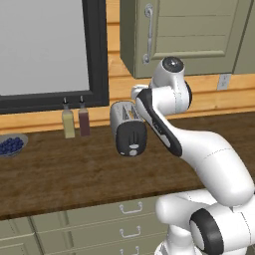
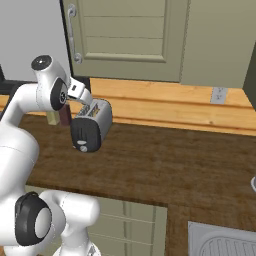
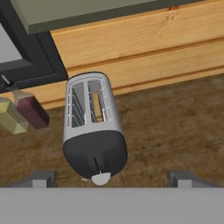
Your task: Start the toaster. Once the lever pops up, take the bread to the plate on the dining counter.
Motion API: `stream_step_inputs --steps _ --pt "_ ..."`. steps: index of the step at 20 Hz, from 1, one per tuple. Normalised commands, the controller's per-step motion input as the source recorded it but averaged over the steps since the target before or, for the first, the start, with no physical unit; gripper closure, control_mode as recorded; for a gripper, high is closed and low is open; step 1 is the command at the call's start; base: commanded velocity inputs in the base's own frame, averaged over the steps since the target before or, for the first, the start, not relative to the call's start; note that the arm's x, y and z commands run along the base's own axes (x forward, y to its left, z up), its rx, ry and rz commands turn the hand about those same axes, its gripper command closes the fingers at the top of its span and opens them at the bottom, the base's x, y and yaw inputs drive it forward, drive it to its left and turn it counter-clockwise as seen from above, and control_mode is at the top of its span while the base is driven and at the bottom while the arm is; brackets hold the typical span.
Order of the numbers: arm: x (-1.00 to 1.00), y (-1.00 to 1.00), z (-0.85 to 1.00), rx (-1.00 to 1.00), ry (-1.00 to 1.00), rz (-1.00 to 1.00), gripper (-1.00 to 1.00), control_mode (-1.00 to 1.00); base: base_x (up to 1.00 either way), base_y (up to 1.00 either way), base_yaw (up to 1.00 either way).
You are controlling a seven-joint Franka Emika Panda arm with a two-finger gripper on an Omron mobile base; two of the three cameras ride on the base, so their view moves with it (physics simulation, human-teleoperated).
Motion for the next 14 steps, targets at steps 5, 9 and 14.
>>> stream_step_inputs --steps 5,9,14 --pt "0.0 0.0 0.0 0.0 0.0 0.0 -1.0 -1.0 0.0 0.0 0.0" --pt "0.0 0.0 0.0 0.0 0.0 0.0 -1.0 -1.0 0.0 0.0 0.0" --pt "0.0 0.0 0.0 0.0 0.0 0.0 -1.0 -1.0 0.0 0.0 0.0"
